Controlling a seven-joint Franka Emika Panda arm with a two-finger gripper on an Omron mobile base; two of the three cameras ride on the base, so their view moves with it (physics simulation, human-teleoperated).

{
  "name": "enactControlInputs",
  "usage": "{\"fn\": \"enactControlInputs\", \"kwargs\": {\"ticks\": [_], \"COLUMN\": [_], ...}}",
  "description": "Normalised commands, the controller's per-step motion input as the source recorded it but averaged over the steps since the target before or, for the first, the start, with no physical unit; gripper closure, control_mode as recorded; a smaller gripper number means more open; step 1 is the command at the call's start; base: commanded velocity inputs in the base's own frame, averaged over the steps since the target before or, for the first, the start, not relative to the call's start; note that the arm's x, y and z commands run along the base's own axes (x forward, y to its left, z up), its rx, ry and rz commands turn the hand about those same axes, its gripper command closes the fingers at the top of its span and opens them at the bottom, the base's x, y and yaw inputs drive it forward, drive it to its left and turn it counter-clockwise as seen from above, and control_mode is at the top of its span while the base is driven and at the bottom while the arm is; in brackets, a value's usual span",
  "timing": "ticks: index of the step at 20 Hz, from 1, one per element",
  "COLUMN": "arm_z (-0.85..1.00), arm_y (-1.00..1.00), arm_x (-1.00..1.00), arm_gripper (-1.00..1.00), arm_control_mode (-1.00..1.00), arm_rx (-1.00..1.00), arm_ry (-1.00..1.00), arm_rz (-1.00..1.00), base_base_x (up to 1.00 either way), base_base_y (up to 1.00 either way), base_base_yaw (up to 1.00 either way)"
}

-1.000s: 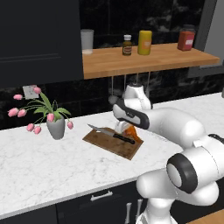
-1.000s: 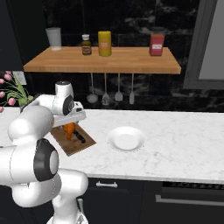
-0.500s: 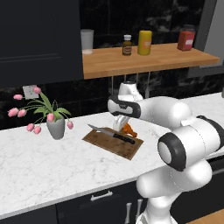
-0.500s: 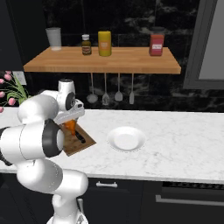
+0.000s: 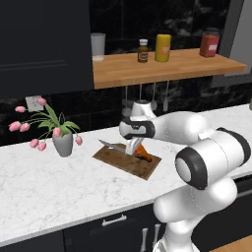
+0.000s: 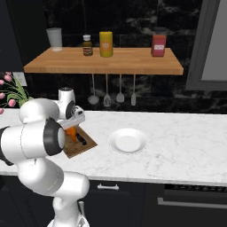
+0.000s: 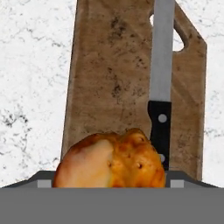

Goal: Pick up the knife from the drawer and place it on the cutting board. Then place the meat from the plate to the cutting board.

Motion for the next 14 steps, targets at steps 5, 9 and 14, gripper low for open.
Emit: {"fn": "enactControlInputs", "kwargs": {"ticks": [5,9,14], "arm_z": [-0.22,-0.12,-0.04], "arm_y": [0.05,0.00,0.07], "arm_x": [0.04,0.14,0.13], "arm_gripper": [1.00,-1.00,-1.00], "arm_control_mode": [-1.00,-1.00,-1.00], "arm_rx": [0.00,0.00,0.00], "arm_ry": [0.00,0.00,0.00], "arm_rz": [0.00,0.00,0.00], "base_base_x": [0.00,0.00,0.00], "base_base_y": [0.00,0.00,0.00], "base_base_yaw": [0.00,0.00,0.00]}}
